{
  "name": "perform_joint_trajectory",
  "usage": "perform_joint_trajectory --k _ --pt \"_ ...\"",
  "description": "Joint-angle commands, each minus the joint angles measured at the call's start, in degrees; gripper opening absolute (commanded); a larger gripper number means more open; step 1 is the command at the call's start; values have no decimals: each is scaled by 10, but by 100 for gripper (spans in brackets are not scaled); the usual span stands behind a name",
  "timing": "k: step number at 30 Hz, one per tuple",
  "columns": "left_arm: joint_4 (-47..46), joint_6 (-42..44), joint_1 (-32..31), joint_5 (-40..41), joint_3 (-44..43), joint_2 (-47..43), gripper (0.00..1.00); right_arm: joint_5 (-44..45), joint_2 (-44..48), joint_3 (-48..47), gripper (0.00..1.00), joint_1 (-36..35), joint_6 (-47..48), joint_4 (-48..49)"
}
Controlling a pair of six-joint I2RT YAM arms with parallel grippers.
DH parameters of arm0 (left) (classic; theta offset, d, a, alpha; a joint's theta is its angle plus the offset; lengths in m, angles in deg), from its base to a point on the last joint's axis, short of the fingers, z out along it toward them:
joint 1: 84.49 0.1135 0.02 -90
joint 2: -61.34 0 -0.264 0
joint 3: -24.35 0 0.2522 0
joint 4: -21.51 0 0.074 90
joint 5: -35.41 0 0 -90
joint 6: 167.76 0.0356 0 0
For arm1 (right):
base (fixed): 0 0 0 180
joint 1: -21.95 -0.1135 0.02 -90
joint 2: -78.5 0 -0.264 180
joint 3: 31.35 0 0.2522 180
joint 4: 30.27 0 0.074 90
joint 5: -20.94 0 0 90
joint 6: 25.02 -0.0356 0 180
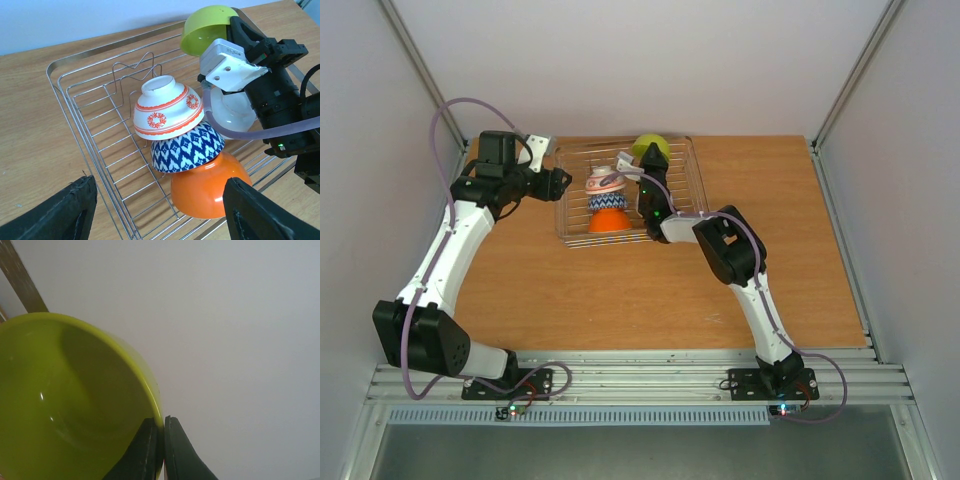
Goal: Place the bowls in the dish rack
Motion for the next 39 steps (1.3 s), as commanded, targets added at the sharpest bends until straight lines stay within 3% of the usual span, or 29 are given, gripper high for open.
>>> perform_joint_trajectory --k 1,39 --pt "-23 3 0 -9 4 4 70 10 11 16 2 8 40 104" --pt "-21 4 0 -10 4 -8 70 41 67 -27 2 31 -28 -174"
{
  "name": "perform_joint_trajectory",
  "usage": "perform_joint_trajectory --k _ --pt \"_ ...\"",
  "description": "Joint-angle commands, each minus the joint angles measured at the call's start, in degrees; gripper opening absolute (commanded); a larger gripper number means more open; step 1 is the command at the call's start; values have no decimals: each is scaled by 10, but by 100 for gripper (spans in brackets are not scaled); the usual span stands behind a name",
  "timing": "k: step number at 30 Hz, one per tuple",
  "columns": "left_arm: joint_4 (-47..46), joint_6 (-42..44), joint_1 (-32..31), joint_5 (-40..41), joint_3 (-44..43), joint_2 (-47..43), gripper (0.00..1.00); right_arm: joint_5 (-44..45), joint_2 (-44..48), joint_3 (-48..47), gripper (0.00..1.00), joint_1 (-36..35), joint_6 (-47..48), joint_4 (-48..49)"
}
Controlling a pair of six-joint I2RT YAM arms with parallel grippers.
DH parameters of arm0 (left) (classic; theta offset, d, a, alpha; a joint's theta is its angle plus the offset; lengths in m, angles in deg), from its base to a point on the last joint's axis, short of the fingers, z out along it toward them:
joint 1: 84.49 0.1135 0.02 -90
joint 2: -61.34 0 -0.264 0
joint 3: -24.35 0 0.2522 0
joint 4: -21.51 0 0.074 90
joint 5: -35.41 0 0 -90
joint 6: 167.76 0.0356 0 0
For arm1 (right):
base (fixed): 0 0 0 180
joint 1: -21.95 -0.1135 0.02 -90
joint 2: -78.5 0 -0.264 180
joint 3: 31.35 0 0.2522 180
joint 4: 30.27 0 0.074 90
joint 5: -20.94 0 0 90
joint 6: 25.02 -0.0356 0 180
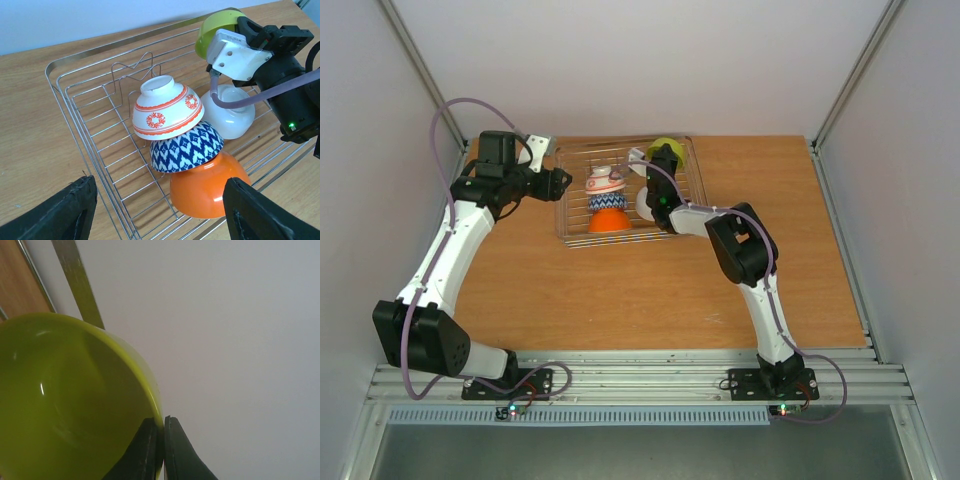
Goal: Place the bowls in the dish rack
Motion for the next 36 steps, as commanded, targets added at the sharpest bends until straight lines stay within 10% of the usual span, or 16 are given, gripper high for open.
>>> perform_joint_trajectory --k 1,36 --pt "-21 4 0 -8 4 -8 70 9 21 -32 2 4 -16 -18" --pt "-21 5 0 -7 3 -8 70 -30 84 37 18 -7 -98 -136"
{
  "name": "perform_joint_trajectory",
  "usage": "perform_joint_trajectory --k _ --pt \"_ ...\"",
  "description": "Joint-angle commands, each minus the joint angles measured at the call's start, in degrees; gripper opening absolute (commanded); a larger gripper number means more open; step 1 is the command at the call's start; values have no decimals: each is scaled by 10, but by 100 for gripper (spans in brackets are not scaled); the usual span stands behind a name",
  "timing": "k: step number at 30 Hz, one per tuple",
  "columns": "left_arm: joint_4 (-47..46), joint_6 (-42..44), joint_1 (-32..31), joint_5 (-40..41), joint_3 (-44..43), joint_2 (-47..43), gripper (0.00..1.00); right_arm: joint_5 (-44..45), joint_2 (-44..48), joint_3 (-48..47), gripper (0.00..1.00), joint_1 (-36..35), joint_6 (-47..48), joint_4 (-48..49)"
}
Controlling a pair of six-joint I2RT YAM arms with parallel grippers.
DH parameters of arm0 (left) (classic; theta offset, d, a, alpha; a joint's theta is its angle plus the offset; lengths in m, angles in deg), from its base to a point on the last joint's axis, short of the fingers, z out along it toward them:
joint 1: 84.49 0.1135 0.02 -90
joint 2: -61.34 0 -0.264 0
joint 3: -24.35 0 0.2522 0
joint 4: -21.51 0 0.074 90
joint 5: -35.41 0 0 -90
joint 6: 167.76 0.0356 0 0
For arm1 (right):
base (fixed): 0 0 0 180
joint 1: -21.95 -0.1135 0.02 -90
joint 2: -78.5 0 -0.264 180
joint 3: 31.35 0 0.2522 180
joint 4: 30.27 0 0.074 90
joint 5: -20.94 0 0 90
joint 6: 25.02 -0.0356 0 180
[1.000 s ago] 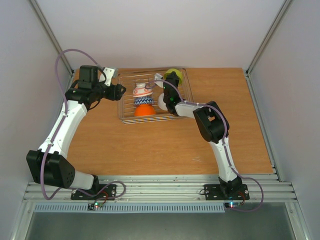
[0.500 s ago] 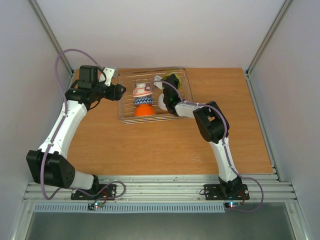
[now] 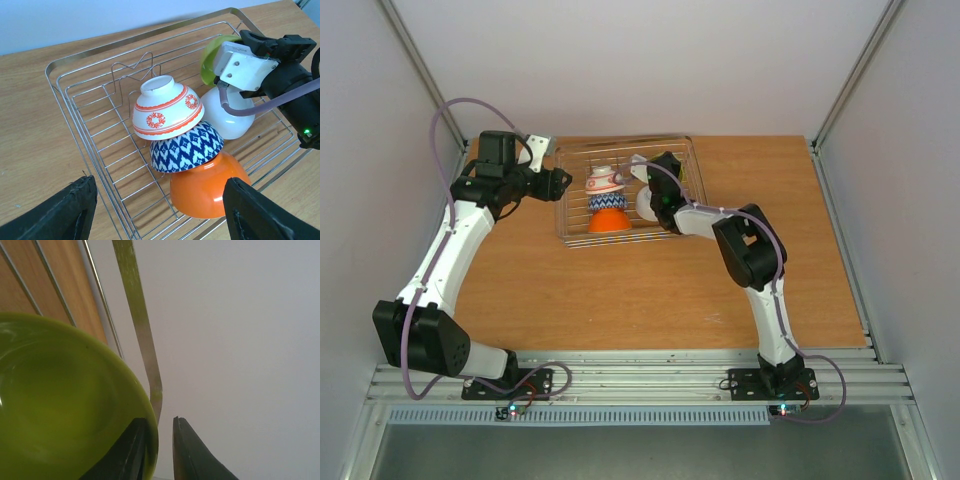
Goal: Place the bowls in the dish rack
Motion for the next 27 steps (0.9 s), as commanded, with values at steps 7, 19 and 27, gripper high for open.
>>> perform_joint_trajectory --k 7,19,27 --pt "-20 3 0 -11 4 -11 70 -37 80 44 20 -24 -51 -59" --pt "-21 0 0 -17 4 -21 70 -37 105 63 23 -44 -87 -103" --pt "-21 0 -1 -16 4 -23 70 -95 114 -84 21 -26 -290 -456"
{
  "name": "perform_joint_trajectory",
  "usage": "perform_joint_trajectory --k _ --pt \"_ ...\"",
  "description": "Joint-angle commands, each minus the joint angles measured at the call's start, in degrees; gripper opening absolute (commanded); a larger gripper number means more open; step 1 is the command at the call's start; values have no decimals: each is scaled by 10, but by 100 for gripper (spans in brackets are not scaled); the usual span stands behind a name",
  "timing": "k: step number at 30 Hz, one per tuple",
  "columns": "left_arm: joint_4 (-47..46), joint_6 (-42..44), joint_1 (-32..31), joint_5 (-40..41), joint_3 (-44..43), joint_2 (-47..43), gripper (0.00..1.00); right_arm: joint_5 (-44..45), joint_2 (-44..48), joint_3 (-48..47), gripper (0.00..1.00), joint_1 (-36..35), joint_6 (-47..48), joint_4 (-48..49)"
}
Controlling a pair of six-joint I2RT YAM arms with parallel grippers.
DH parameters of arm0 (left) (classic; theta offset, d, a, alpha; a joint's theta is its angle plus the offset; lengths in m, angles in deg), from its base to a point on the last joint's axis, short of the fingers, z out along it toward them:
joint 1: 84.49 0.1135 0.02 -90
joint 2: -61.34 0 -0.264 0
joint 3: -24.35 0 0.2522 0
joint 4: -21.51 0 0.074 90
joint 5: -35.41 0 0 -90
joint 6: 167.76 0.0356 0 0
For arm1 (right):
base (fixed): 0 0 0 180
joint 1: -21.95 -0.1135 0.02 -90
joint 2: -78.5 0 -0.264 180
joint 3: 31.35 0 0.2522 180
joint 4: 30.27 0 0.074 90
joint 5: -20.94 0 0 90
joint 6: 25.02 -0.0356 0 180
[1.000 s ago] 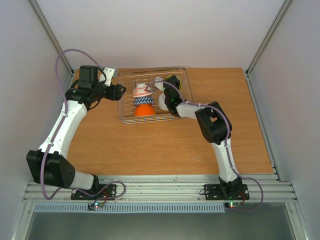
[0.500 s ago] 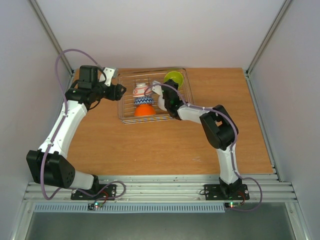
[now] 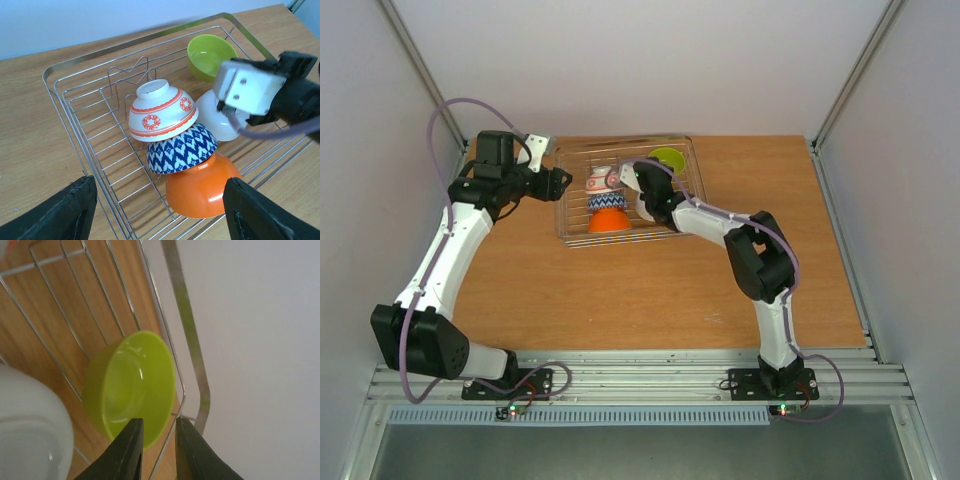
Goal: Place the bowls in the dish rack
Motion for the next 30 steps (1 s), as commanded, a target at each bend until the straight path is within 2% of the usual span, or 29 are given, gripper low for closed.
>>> perform_joint_trajectory --k 1,8,11,16,20,30 --pt "-20 0 0 -7 4 -14 70 -62 22 -140 21 17 -187 -303" --pt "-21 1 0 -7 4 -10 70 -144 -74 -414 20 39 -331 -619" --pt "-21 1 0 -5 4 -11 70 -188 -115 -499 20 42 -364 -691" --pt "-21 1 0 -4 4 -8 70 -250 -165 -557 21 44 -385 -754" --pt "-21 2 0 -3 4 -4 70 -310 -178 -561 21 49 -402 -772" --pt "-21 2 0 -2 4 0 70 -273 -198 -567 21 63 -419 -747"
